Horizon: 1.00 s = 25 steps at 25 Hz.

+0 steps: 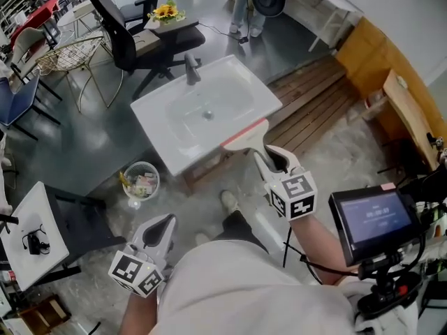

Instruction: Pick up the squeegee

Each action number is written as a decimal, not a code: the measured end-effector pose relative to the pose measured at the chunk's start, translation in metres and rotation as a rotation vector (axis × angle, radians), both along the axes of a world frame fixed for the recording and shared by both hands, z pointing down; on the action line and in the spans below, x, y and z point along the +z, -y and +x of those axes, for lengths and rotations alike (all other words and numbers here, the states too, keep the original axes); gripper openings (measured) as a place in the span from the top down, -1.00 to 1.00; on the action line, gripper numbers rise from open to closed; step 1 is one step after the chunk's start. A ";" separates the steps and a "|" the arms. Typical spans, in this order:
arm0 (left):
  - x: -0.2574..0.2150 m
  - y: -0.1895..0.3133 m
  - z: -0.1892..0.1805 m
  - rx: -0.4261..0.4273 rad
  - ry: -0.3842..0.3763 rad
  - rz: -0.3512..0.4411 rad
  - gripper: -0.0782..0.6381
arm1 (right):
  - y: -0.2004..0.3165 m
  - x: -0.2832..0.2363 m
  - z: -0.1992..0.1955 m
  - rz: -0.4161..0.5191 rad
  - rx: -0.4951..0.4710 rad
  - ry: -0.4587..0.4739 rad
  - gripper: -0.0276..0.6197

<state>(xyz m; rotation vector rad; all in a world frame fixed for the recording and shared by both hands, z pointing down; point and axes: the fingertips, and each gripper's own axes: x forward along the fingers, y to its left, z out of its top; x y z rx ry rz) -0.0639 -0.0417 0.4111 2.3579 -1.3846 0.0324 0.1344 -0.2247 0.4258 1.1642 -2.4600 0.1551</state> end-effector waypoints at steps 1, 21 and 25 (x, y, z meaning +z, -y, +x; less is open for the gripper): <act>0.001 0.000 0.000 0.001 0.000 -0.001 0.76 | -0.001 0.000 -0.001 0.000 -0.002 0.001 0.62; 0.001 0.001 -0.001 0.017 -0.009 0.004 0.76 | -0.008 -0.003 -0.019 0.010 -0.037 -0.011 0.62; 0.000 0.000 -0.004 0.010 -0.010 0.002 0.76 | -0.010 -0.004 -0.024 0.010 -0.048 -0.015 0.62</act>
